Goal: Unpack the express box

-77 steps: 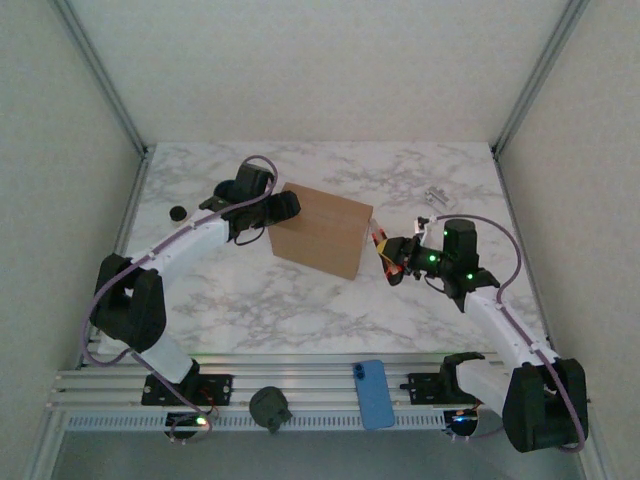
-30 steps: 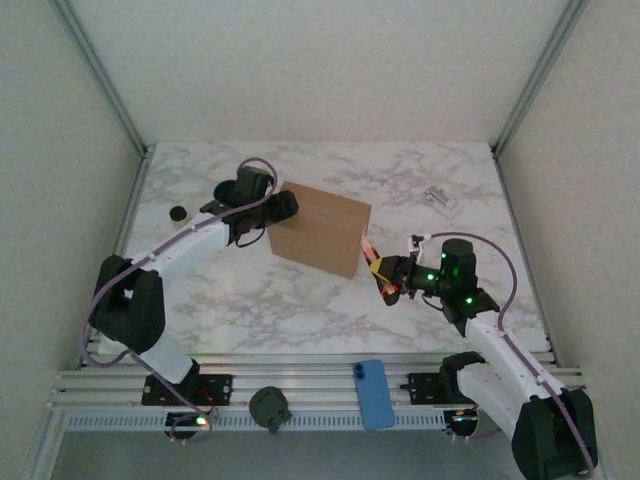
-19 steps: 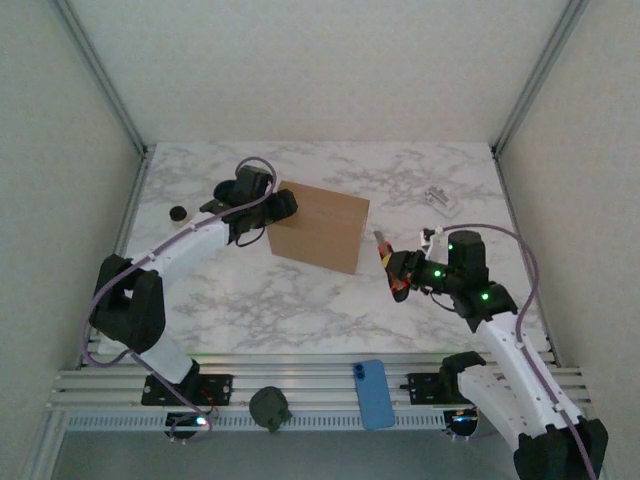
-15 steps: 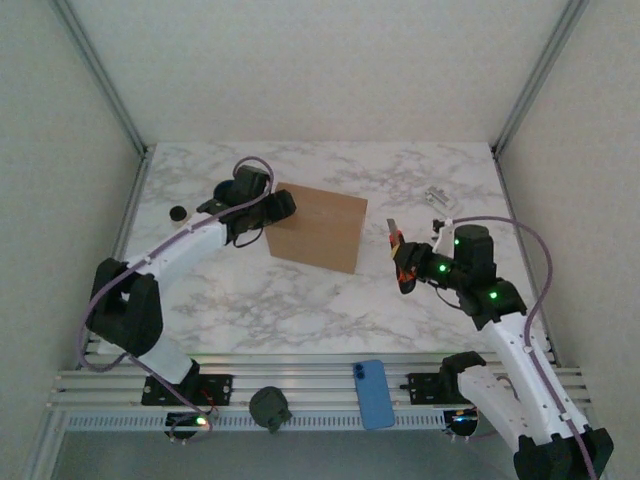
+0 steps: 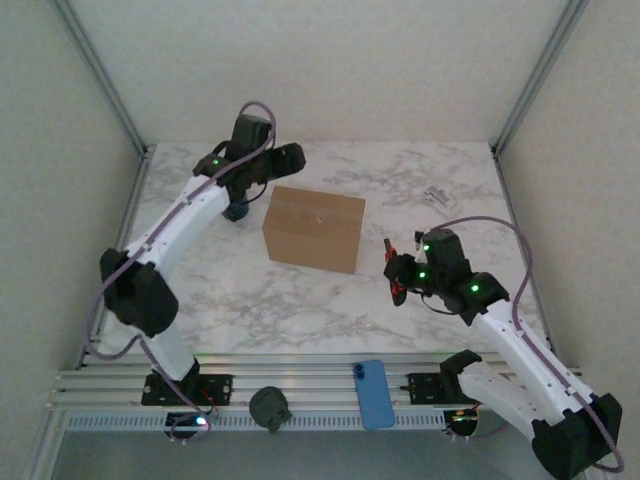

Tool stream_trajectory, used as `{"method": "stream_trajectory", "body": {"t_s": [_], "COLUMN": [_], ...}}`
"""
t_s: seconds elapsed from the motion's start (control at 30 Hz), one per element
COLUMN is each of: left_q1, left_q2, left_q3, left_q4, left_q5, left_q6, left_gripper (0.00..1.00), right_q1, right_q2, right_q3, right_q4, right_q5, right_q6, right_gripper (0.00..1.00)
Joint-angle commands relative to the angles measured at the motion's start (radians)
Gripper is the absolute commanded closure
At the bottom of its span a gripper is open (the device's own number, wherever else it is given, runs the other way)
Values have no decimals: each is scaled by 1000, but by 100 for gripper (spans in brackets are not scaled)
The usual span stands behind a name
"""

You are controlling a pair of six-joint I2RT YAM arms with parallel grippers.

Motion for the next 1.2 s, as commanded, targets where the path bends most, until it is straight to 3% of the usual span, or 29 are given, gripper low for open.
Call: {"method": "stream_trajectory", "body": {"t_s": [0.0,0.23,0.5,0.9,1.17], "left_q1": [6,22,52,52,44], "left_q2": [130,292,411,359,244], "left_q3": [85,227,373,270,88], "left_q4": [-132,-209,-334,-359,-308], "left_q5": [-42,-4,-127,-110,-70], "left_q6": [119,189,228,268,241], "left_gripper": [23,24,24,25,25], "right_q1": [71,169,320,318,229], "right_q2": [30,147,347,630,736], "right_q3": [-24,-14,38,297,398], "right_q4": [12,67,111,93,153], "right_q5": [215,296,447,537,495], "right_q6": [79,189,368,373,271], "right_gripper": [100,100,100,100,100]}}
